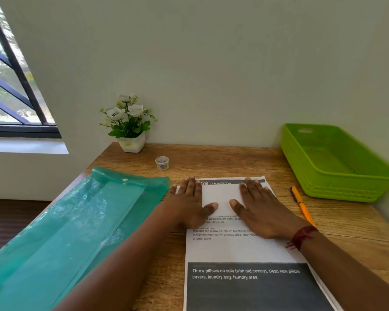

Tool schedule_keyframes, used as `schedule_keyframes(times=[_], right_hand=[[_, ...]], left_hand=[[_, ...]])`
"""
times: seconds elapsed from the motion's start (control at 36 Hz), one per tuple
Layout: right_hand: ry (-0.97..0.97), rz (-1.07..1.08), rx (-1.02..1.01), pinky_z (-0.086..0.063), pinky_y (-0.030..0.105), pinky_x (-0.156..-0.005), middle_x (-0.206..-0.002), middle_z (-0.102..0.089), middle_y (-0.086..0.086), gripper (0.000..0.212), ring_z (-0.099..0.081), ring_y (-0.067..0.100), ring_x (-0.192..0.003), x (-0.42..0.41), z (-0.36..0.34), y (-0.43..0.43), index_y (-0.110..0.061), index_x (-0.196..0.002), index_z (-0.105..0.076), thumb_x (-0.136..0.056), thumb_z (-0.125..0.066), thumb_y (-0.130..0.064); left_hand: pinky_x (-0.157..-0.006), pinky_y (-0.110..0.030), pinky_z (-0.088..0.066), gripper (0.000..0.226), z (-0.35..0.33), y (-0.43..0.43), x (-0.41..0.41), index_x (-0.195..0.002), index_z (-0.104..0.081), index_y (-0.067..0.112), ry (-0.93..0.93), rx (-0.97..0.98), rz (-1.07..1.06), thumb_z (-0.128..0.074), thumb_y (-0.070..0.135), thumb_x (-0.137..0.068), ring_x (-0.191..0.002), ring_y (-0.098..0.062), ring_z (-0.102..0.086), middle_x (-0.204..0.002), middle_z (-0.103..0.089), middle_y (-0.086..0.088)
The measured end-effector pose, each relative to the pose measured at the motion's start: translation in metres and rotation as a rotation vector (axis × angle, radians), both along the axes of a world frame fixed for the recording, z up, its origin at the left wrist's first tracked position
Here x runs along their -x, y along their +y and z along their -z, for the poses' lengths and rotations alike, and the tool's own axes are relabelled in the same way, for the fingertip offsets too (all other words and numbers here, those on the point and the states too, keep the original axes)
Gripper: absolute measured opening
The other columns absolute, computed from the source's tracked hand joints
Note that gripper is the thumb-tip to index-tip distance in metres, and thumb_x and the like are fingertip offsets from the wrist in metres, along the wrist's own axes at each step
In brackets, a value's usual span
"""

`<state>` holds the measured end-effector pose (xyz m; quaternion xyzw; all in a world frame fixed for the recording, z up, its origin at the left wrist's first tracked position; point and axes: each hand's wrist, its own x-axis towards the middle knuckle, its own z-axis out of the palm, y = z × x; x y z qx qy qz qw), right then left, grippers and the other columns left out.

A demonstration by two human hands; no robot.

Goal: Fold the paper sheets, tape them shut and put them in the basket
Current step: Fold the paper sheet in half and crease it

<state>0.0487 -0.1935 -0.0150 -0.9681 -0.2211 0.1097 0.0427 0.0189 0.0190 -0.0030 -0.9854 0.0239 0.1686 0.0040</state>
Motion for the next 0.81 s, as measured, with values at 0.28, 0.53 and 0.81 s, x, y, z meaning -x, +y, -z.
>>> schedule_keyframes(times=[0.28,0.53,0.81], right_hand=[[-0.029,0.044,-0.007,0.006,0.040,-0.122,-0.162,0.017,0.009,0.086,0.018,0.021,-0.149,-0.004,0.003,-0.002,-0.013,-0.155,0.009,-0.090,-0.001,-0.068],[-0.079,0.056,-0.053,0.002,0.039,-0.122,-0.164,0.007,0.009,0.086,0.010,0.022,-0.150,-0.002,0.001,-0.001,-0.011,-0.156,0.001,-0.091,-0.004,-0.067],[-0.131,0.067,-0.141,0.000,0.037,-0.122,-0.164,-0.002,0.009,0.096,0.003,0.022,-0.151,-0.002,-0.002,-0.001,-0.013,-0.156,-0.007,-0.081,0.003,-0.073]], left_hand=[[-0.121,-0.048,0.009,0.087,0.002,-0.001,-0.002,-0.152,0.020,0.008,-0.052,0.031,-0.019,-0.012,0.067,-0.097,-0.148,-0.026,0.024,-0.160,0.027,-0.011],[-0.121,-0.048,0.009,0.087,-0.003,-0.004,-0.009,-0.153,0.018,0.008,-0.071,0.011,-0.003,-0.016,0.066,-0.098,-0.148,-0.027,0.022,-0.160,0.024,-0.012],[-0.123,-0.050,-0.001,0.076,-0.018,0.014,-0.016,-0.156,0.002,0.007,-0.301,0.076,0.035,-0.021,0.055,-0.103,-0.152,-0.030,0.006,-0.164,0.004,-0.015]])
